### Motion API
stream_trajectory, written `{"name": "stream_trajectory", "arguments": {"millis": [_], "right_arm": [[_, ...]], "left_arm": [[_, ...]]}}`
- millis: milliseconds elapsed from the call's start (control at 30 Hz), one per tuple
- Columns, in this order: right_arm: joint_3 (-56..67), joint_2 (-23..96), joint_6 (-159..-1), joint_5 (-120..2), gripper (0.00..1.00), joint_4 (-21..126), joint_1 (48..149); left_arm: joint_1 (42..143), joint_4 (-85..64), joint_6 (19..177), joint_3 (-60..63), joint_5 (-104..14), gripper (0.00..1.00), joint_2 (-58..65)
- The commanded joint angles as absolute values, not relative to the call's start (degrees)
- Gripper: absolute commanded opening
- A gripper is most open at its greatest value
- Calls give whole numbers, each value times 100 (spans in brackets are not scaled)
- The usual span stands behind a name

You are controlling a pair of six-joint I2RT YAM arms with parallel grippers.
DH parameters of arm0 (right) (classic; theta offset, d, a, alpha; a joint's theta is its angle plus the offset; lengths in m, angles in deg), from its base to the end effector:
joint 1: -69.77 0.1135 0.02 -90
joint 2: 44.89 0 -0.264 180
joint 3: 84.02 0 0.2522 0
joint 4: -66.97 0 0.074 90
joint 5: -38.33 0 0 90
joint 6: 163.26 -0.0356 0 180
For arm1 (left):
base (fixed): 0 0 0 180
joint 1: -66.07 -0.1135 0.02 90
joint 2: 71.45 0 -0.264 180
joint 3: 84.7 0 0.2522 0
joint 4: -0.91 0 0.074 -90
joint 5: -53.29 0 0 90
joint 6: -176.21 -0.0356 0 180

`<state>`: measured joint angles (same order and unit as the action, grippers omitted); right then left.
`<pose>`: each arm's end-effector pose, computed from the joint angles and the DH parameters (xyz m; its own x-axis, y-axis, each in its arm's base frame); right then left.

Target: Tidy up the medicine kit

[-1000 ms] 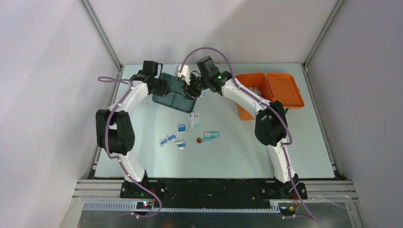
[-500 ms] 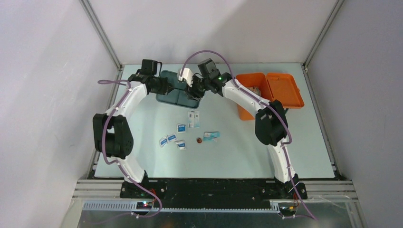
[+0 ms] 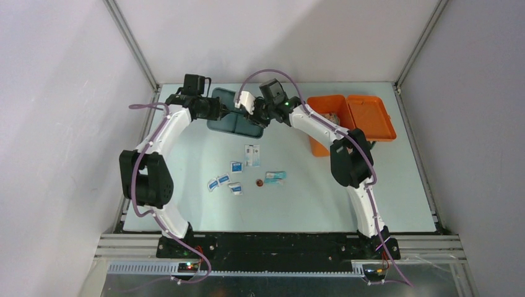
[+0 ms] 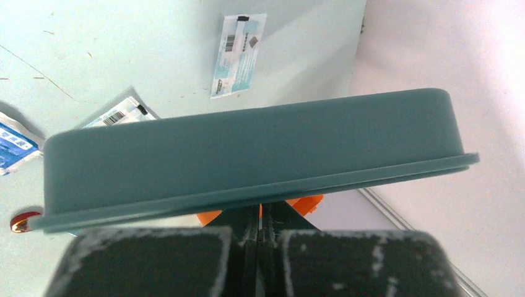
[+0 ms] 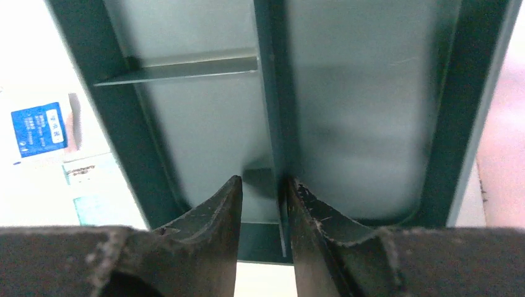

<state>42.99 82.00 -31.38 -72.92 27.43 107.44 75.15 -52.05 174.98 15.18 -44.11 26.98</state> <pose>0.3985 0.3240 0.2571 0.1539 -0.6672 -0.7288 -0.9246 0.1628 -0.3444 0.3734 -0.0643 0.2955 -0.2522 -0.9637 0.0874 -0.7677 0.1442 -0.6244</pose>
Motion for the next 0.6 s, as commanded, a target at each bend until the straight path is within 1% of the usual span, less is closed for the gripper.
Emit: {"name": "stream_trajectory", "arguments": {"millis": [0,33,67,100,133,167,200,233,267,333,433,567], "right_arm": [[4299,8263,-3120,-7023,30,3064,10714],[4313,8273,-3145,-6982,16,3155,10709],[4341,8277,-3187,-6904,7,3192,10705],[4353,8278,-3222,-6874,0,3253,10700],[4397,8280,-3295,-6846,0,3267,10681],[4416,8277,-3324,-6841,0,3278,10675],[4443,8275,-3379,-6833,0,3276,10666],[4457,8267,-3415,-6835,0,3261,10663],[4493,8261,-3479,-6845,0,3245,10639],[4517,8252,-3599,-6836,0,3215,10610],[4550,8247,-3824,-6784,0,3230,10534],[4626,8200,-4504,-6478,0,3397,10372]], "left_arm": [[7565,-5175,17755,1839,-4634,0,2313],[7565,-5171,17759,1833,-4632,0,2317],[7565,-5170,17772,1811,-4605,0,2311],[7565,-5170,17780,1805,-4582,3,2307],[7565,-5159,17771,1806,-4532,18,2304],[7558,-5156,17738,1821,-4506,29,2304],[7557,-5100,17706,1873,-4449,56,2304],[7552,-5043,17603,1903,-4429,78,2308],[7545,-4874,17533,1984,-4423,94,2313],[7535,-4634,17304,2155,-4401,99,2321],[7538,-4279,16969,2434,-4458,100,2316],[7510,-3633,16464,2864,-4532,100,2266]]}}
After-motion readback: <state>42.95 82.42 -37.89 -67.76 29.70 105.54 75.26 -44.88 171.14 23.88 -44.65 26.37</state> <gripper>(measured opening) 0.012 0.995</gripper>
